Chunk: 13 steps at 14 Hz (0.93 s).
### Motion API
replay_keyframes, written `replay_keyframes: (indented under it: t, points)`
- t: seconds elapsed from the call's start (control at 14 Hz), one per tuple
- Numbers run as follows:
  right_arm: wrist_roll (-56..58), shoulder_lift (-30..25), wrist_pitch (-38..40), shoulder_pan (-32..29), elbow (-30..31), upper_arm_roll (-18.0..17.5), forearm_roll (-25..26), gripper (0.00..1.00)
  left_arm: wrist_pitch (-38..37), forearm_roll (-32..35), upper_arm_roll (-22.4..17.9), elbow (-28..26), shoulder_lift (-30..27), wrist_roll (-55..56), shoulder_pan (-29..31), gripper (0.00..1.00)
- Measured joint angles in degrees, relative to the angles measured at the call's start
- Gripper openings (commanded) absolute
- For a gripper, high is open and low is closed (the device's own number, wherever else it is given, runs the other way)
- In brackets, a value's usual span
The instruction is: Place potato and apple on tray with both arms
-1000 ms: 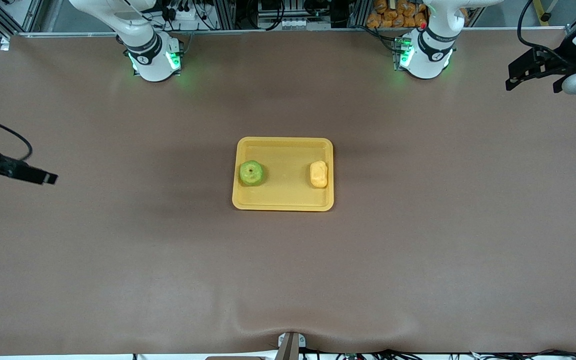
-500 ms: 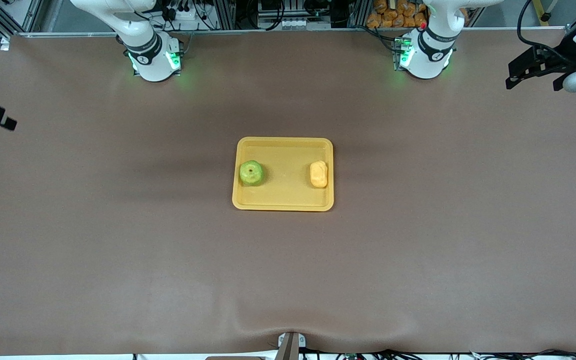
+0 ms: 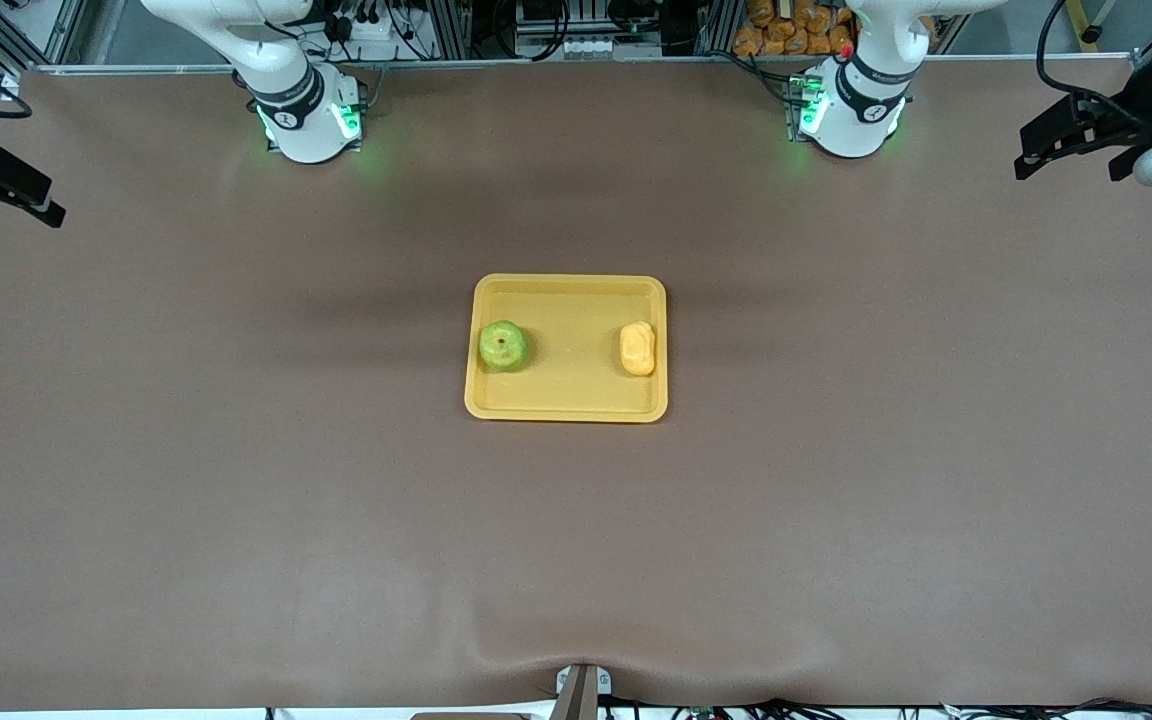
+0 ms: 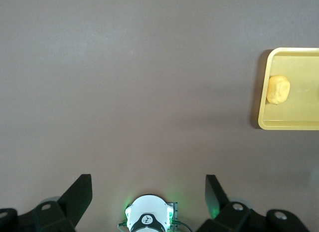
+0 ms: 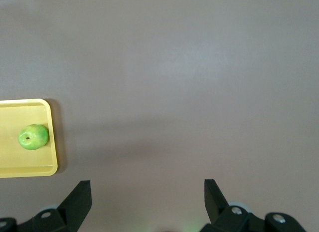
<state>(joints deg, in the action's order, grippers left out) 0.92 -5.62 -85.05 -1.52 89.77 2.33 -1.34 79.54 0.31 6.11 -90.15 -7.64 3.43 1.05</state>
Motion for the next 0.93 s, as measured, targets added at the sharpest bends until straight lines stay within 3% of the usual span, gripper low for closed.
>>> replay_keyframes:
  t: [0.29, 0.93]
  points:
    - [5.9, 0.7, -0.9, -1.7, -1.0, 0.2, 0.0, 1.0, 0.0, 0.0, 0.0, 0.0, 0.0, 0.0, 0.0, 1.0]
    - [6.6, 1.3, -0.9, -1.7, -1.6, -0.1, 0.0, 1.0, 0.0, 0.0, -0.1, 0.0, 0.0, 0.0, 1.1, 1.0]
